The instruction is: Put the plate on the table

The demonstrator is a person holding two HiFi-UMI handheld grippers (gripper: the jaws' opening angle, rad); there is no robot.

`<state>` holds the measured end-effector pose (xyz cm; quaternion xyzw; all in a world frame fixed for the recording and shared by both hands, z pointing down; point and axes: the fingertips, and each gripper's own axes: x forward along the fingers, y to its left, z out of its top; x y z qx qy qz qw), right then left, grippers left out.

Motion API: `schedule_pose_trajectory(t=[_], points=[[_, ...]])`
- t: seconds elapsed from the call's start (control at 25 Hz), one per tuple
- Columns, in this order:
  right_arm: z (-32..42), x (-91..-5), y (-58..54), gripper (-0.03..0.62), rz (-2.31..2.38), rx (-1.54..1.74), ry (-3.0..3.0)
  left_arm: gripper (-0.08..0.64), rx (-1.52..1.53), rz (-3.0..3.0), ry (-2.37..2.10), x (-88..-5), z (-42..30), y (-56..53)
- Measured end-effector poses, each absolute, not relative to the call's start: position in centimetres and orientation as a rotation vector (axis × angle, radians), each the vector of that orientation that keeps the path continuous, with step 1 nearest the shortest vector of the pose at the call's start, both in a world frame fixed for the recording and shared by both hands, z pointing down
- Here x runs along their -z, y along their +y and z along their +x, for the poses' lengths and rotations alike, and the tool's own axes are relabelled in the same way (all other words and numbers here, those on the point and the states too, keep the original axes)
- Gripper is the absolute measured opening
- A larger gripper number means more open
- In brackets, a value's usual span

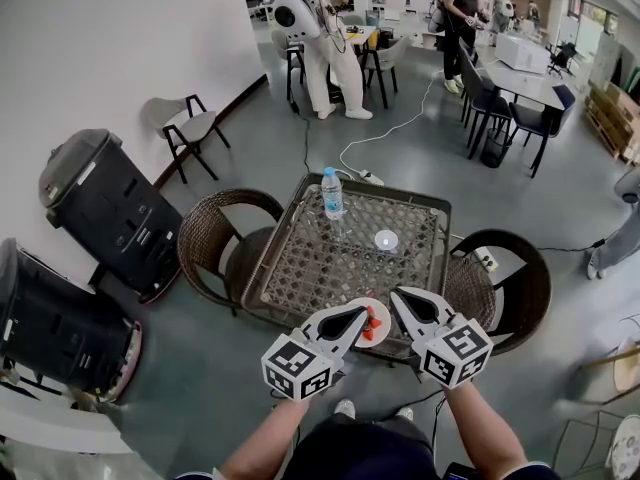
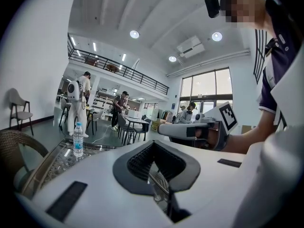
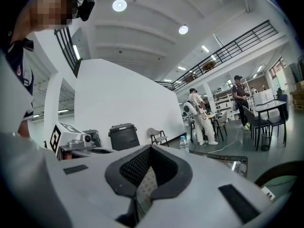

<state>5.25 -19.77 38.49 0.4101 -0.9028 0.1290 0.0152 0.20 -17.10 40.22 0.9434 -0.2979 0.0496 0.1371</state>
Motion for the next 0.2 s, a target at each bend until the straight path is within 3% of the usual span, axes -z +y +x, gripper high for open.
schedule_pose_trajectory(t=[0.2], points=[[5.66,-38.42,-20.05,0.005,1.286,-0.405,-2.807,0.006,-0.148,2.729,-0.858,-40.37,0.47,-17.36]])
